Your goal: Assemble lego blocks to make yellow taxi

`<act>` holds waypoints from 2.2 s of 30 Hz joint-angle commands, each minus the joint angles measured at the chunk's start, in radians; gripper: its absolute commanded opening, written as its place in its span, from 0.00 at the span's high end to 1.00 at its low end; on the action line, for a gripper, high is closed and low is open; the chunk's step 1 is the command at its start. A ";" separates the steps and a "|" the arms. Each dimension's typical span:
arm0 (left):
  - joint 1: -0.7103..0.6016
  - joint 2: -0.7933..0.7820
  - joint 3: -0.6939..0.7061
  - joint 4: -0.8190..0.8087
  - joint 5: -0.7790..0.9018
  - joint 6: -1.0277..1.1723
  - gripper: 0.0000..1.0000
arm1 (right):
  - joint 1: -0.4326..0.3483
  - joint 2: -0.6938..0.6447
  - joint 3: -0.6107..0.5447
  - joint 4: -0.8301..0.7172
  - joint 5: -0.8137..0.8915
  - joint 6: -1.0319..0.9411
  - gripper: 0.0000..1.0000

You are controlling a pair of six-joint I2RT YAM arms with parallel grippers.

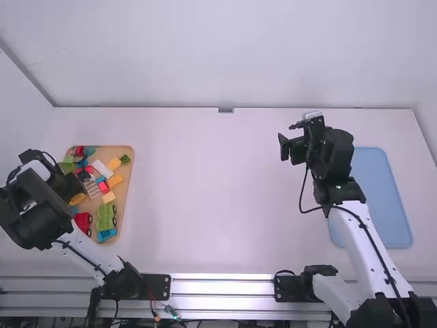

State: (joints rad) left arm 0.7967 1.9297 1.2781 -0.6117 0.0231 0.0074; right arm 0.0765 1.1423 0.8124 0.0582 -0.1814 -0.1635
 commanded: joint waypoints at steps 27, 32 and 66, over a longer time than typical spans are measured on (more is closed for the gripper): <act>-1.293 -0.164 -0.062 -0.087 0.114 0.862 0.99 | 0.002 0.002 0.043 -0.022 -0.005 0.002 0.01; -1.379 -0.077 -0.076 -0.024 0.115 0.879 0.99 | 0.001 0.002 0.043 -0.022 -0.005 0.002 0.01; -1.334 -0.046 0.026 -0.081 0.066 0.795 0.01 | 0.002 0.002 0.043 -0.029 -0.005 0.002 0.01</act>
State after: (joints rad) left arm -0.5629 1.9198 1.2709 -0.6804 0.0921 0.8299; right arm 0.0765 1.1423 0.8124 0.0246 -0.1810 -0.1650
